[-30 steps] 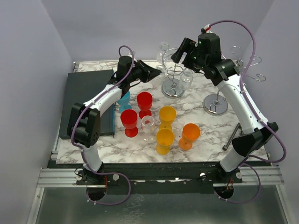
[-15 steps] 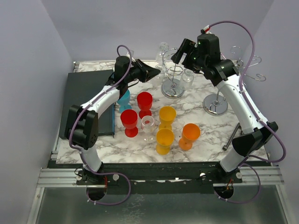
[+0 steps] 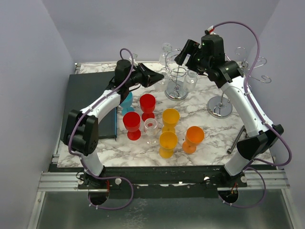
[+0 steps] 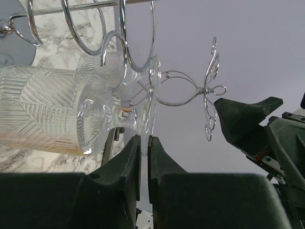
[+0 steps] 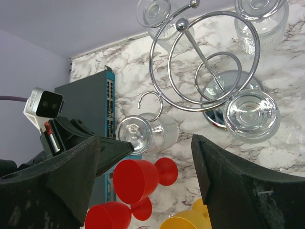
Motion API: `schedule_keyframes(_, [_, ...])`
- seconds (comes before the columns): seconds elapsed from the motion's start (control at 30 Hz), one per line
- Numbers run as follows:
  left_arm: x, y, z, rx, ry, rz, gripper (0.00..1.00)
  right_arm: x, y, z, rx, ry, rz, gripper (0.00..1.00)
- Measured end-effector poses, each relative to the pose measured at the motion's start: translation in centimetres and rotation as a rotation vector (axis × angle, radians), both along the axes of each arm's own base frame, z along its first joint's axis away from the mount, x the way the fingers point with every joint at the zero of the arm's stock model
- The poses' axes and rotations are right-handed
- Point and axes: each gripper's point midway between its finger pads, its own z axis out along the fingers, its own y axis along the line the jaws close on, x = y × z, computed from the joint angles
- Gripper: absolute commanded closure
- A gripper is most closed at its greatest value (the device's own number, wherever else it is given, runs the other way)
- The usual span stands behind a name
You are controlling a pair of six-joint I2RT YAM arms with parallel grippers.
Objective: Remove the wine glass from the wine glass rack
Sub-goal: Pick up the wine glass from the wine rack, then place the wine glass at the center of the board.
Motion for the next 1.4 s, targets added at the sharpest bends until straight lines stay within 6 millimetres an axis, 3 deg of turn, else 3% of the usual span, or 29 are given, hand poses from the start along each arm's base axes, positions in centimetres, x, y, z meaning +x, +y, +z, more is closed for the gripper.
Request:
schedule_keyframes(0.33, [-0.9, 2.1, 1.4, -0.030, 0.008, 0.035, 1.00, 0.0, 0.0, 0.1, 0.003, -0.003, 0.000, 0.16])
schedule_keyframes(0.53, [-1.6, 3.5, 3.2, -0.081, 0.026, 0.074, 1.00, -0.2, 0.2, 0.2, 0.029, -0.022, 0.006, 0.10])
schedule_keyframes(0.97, [-3.4, 6.9, 11.3, -0.265, 0.026, 0.191, 1.00, -3.2, 2.5, 3.6, 0.244, -0.169, 0.158, 0.00])
schedule_keyframes(1.4, [-4.2, 8.6, 18.3, -0.501, 0.052, 0.238, 1.00, -4.1, 6.6, 4.1, 0.510, -0.242, 0.342, 0.00])
